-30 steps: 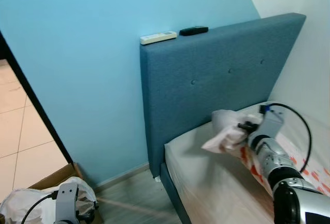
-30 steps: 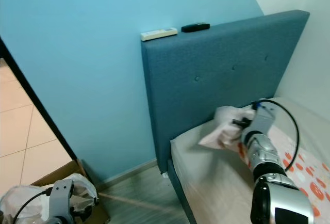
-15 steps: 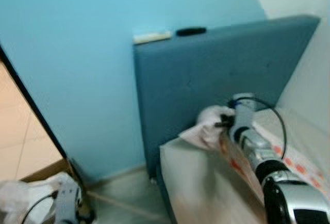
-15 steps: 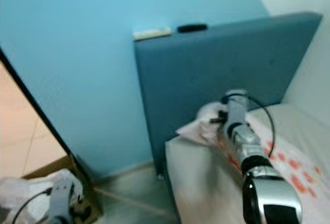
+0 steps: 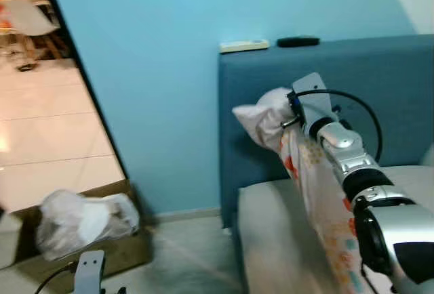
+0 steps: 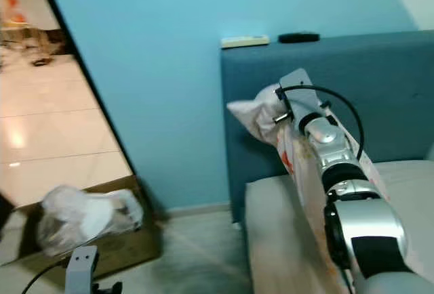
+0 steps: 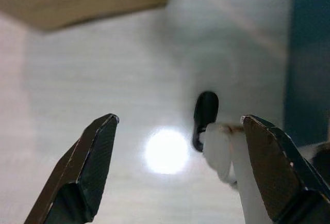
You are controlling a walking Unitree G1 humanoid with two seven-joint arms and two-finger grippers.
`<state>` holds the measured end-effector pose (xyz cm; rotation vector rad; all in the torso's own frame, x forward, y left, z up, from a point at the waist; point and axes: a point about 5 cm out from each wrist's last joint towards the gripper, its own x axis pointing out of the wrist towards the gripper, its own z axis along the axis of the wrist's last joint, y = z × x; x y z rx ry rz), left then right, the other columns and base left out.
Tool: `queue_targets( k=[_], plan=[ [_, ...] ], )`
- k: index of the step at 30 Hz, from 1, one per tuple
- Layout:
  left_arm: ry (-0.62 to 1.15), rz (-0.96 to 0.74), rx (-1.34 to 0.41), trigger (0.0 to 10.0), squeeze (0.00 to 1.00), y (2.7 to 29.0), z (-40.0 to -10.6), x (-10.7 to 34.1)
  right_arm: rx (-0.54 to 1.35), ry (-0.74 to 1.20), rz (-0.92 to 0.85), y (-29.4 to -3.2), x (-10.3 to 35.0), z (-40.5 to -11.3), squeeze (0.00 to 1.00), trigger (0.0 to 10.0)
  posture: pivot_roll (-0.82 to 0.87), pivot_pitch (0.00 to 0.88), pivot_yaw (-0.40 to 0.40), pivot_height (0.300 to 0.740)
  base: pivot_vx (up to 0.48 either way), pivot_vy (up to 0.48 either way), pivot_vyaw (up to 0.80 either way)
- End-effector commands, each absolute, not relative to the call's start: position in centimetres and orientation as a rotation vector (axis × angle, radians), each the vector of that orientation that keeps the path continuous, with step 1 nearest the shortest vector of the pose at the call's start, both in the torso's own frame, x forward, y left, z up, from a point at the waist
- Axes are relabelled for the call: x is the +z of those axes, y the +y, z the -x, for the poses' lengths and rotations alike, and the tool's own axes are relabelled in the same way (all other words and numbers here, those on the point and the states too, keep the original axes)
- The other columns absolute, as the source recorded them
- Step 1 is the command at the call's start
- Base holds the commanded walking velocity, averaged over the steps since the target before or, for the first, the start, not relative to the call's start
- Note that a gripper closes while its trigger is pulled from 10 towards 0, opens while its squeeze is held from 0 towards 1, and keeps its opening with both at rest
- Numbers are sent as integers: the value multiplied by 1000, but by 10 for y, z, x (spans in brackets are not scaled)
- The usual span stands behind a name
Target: Clean up the room
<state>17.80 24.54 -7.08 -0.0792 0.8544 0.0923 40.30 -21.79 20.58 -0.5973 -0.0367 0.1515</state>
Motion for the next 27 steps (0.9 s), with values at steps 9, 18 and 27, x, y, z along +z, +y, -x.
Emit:
queue_targets(
  k=[9, 18, 27],
  plan=[
    [858, 65, 86, 10000, 0, 253, -168, -72, 481, 169, 1307, -195, 163, -395, 0, 10000, 43, 94, -42, 740, 0, 0, 769],
    [851, 84, 65, 10000, 0, 243, -171, -73, 145, 516, 991, -267, 116, -366, 0, 10000, 14, 94, -49, 740, 0, 0, 51],
    [718, 160, 42, 10000, 0, 241, -204, -55, -59, 369, 531, -274, 132, -371, 0, 10000, 12, 72, -53, 740, 0, 0, 0]
  ],
)
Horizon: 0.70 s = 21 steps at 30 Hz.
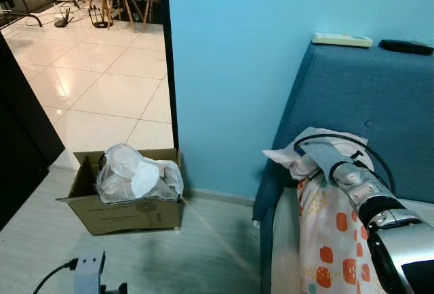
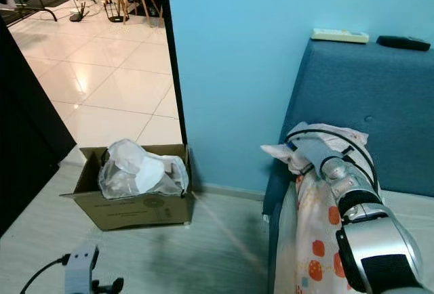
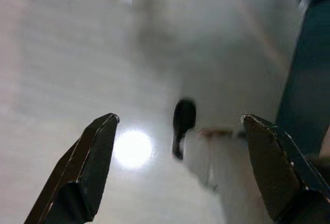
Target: Clean up the room
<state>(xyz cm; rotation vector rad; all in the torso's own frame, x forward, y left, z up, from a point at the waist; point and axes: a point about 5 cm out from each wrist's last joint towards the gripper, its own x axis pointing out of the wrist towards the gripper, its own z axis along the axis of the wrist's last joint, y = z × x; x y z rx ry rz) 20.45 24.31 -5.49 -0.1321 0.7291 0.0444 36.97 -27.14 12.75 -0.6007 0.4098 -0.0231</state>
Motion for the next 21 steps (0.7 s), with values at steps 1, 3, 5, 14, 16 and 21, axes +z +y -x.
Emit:
queue_targets(
  k=[1, 3, 5, 14, 16, 21],
  plan=[
    [665, 180, 31, 10000, 0, 243, -217, -46, -68, 270, 350, -272, 144, -375, 0, 10000, 9, 58, -56, 740, 0, 0, 0],
    [665, 180, 31, 10000, 0, 243, -217, -46, -68, 270, 350, -272, 144, -375, 0, 10000, 9, 58, -56, 740, 0, 0, 0],
    [591, 202, 6, 10000, 0, 245, -235, -32, -53, 95, 82, -271, 166, -381, 0, 10000, 5, 50, -57, 740, 0, 0, 0],
    [359, 205, -192, 10000, 0, 231, -288, 17, 275, -271, -277, -266, 212, -366, 0, 10000, -34, 9, -47, 740, 0, 0, 0],
    [314, 204, -231, 10000, 0, 226, -298, 27, 388, -280, -285, -257, 214, -359, 0, 10000, -41, 0, -46, 740, 0, 0, 0],
    [213, 221, -317, 10000, 0, 214, -316, 50, 673, -248, -236, -233, 213, -337, 0, 10000, -48, 0, -48, 740, 0, 0, 0]
  ],
)
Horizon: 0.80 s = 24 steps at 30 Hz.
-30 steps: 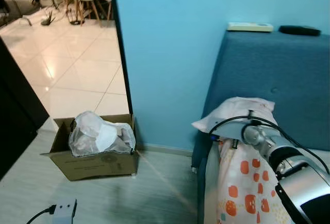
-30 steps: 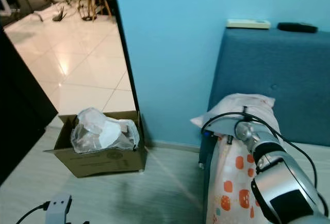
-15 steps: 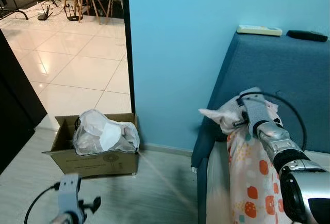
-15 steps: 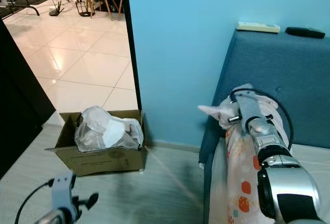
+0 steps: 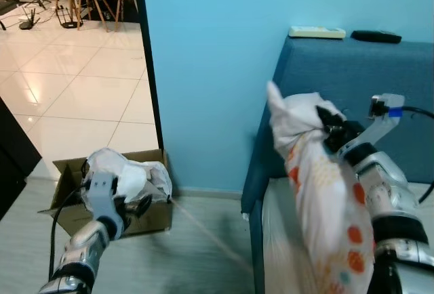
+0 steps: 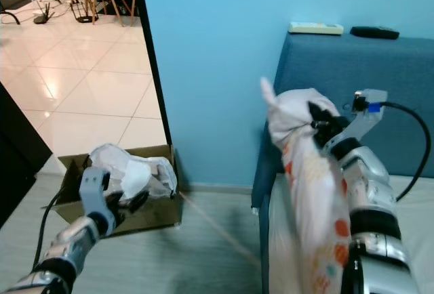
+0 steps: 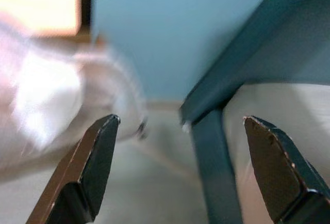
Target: Clean up the room
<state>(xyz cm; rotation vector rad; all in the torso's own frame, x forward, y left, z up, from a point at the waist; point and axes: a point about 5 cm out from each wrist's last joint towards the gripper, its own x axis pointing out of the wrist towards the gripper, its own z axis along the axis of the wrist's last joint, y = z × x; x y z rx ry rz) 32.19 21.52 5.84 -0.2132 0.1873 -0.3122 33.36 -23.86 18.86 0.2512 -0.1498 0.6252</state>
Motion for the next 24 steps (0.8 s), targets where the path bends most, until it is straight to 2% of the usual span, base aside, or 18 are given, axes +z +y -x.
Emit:
queue_targets(
  k=[1, 4, 6, 7, 9, 11, 12, 14, 18, 24],
  plan=[
    [186, 227, -342, 10000, 0, 210, -320, 56, 744, -228, -221, -228, 212, -331, 0, 10000, -48, 0, -48, 740, 0, 0, 0],
    [124, 240, -431, 10000, 0, 200, -329, 72, 836, -192, -163, -226, 211, -320, 0, 10000, -47, 0, -48, 740, 0, 0, 0],
    [124, 240, -431, 10000, 0, 200, -329, 72, 836, -192, -163, -226, 211, -320, 0, 10000, -47, 0, -48, 740, 0, 0, 0],
    [72, 244, -522, 10000, 0, 191, -333, 85, 834, -176, -110, -232, 215, -316, 0, 10000, -50, 0, -47, 740, 0, 0, 0],
    [72, 244, -522, 10000, 0, 191, -333, 85, 834, -176, -110, -232, 215, -316, 0, 10000, -50, 0, -47, 740, 0, 0, 0],
    [-46, 246, -712, 10000, 0, 174, -338, 115, 847, -172, -55, -246, 233, -300, 0, 10000, -55, 0, -45, 740, 0, 0, 0],
    [-46, 246, -712, 10000, 0, 174, -338, 115, 847, -172, -55, -246, 233, -300, 0, 10000, -55, 0, -45, 740, 0, 0, 0],
    [-144, 247, -840, 10000, 0, 165, -338, 143, 929, -246, -87, -247, 255, -283, 0, 10000, -60, 0, -44, 740, 0, 0, 0],
    [-244, 239, -885, 10000, 0, 163, -340, 169, 1028, -375, -165, -243, 275, -270, 0, 10000, -59, 0, -44, 740, 0, 0, 0],
    [-353, 228, -946, 10000, 0, 163, -340, 203, 976, -530, -234, -250, 289, -273, 0, 10000, -45, 0, -48, 740, 0, 0, 0]
  ],
)
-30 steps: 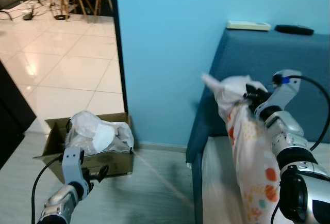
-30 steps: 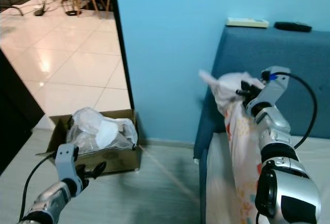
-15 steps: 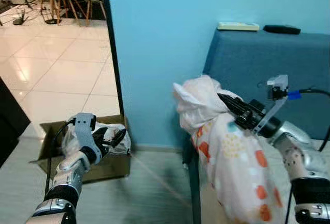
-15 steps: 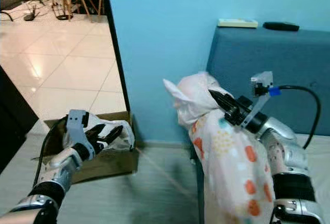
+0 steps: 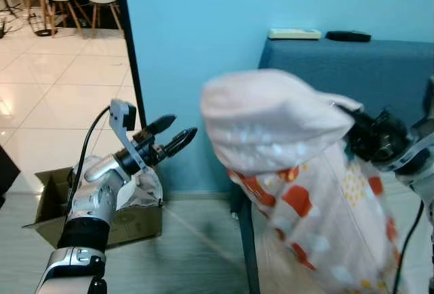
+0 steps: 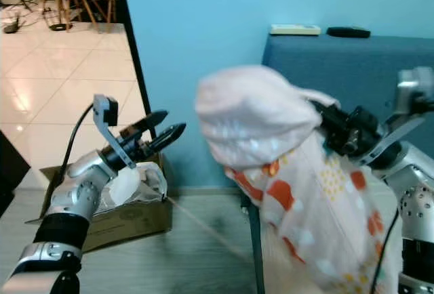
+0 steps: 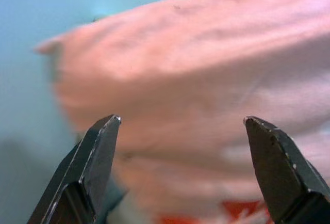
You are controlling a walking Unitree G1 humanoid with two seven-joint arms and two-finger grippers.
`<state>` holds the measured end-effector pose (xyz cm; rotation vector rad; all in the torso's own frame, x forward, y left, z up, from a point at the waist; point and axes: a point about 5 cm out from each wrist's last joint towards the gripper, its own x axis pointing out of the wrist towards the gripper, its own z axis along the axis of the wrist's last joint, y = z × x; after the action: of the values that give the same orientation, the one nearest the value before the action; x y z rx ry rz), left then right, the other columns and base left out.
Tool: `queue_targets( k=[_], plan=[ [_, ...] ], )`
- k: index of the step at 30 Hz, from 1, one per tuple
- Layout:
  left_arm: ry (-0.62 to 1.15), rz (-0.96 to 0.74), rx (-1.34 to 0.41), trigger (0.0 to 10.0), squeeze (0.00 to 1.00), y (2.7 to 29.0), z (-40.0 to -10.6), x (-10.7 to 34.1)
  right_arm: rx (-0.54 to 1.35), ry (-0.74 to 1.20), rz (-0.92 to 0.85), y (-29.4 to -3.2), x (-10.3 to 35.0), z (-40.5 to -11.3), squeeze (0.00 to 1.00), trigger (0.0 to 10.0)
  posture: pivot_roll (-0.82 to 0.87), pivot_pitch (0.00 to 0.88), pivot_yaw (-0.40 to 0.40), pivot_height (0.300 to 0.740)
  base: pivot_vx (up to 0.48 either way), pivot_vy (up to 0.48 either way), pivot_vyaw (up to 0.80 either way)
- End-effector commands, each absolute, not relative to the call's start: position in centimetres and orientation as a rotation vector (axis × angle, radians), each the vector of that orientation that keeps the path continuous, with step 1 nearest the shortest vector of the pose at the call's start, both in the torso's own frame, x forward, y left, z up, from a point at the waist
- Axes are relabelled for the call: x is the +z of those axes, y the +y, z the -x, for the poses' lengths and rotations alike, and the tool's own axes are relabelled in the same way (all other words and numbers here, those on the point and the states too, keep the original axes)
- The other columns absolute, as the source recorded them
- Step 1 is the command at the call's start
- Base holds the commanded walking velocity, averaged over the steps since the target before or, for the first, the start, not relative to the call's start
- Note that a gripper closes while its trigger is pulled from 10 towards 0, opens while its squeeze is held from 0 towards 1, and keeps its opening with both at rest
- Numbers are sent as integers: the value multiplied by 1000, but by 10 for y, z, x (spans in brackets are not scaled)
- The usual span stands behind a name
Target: Clean up the room
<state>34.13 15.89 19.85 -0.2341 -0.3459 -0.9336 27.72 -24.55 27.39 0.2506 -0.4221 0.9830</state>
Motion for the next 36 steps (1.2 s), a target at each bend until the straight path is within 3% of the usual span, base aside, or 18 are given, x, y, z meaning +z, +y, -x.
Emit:
queue_targets(
  k=[1, 5, 11, 20, 25, 26, 29, 32, 33, 36],
  plan=[
    [-375, 229, -988, 10000, 0, 162, -337, 212, 947, -571, -255, -255, 294, -274, 0, 10000, -43, 0, -47, 740, 0, 0, 0],
    [-410, 227, -1140, 10000, 0, 160, -323, 234, 933, -653, -301, -264, 305, -269, 0, 10000, -41, 0, -43, 740, 0, 0, 0],
    [-466, 101, -1298, 10000, 0, 161, -307, 268, 985, -604, -265, -262, 305, -261, 0, 10000, -47, 0, -38, 740, 0, 0, 0],
    [-646, -135, -1329, 10000, 0, 184, -290, 343, 1003, -514, -247, -251, 295, -268, 0, 10000, -45, 0, -37, 740, 0, 0, 0],
    [-653, -249, -1393, 10000, 0, 192, -279, 363, 1042, -516, -261, -246, 296, -269, 0, 10000, -36, 0, -45, 740, 0, 0, 0],
    [-639, -276, -1427, 10000, 1000, 193, -276, 367, 1053, -517, -260, -244, 297, -269, 0, 10000, -34, 0, -44, 740, 0, 0, 0],
    [-620, -296, -1460, 10000, 1000, 194, -274, 369, 1061, -517, -256, -242, 299, -269, 0, 10000, -34, 0, -44, 740, 0, 0, 0],
    [-470, -394, -1606, 10000, 1000, 190, -271, 360, 1095, -523, -248, -236, 303, -269, 0, 10000, -32, 0, -40, 740, 0, 0, 0],
    [-329, -467, -1695, 10000, 1000, 187, -270, 348, 1136, -539, -252, -229, 306, -267, 0, 10000, -34, 0, -32, 740, 0, 0, 0],
    [-289, -492, -1708, 10000, 1000, 184, -272, 343, 1153, -542, -251, -226, 307, -265, 0, 10000, -35, 0, -31, 740, 0, 0, 0]
  ],
)
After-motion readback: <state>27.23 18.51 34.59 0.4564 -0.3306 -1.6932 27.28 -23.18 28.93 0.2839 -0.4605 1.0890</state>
